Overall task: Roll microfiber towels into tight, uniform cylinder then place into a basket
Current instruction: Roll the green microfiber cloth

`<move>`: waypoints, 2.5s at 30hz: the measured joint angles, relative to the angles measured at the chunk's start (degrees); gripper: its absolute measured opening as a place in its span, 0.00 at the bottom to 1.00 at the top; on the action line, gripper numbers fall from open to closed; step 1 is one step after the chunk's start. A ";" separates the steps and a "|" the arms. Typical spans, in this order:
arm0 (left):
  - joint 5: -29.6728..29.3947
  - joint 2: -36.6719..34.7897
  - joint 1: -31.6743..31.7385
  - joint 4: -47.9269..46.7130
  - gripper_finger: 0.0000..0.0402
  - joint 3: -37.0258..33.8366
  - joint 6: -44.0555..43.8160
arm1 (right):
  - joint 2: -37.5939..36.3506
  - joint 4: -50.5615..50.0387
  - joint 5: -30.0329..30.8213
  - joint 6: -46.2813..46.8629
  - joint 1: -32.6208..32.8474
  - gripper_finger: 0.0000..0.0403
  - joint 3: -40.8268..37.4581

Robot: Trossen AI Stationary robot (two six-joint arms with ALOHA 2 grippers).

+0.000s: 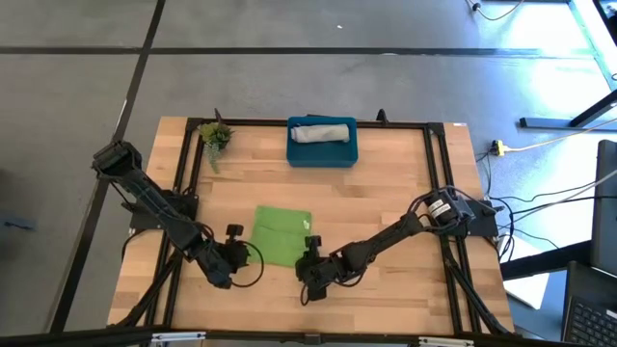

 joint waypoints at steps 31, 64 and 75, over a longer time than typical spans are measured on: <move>-2.67 0.02 0.73 -0.31 0.41 0.00 -1.11 | 0.17 -0.25 0.47 2.58 -2.07 0.02 -0.07; -1.32 10.97 3.41 0.06 0.02 -0.45 0.04 | 0.22 0.32 -0.19 2.78 -2.03 0.02 -0.09; 11.27 9.01 7.18 -7.64 0.00 6.95 1.49 | 0.24 0.43 -0.60 2.78 -2.07 0.02 -0.09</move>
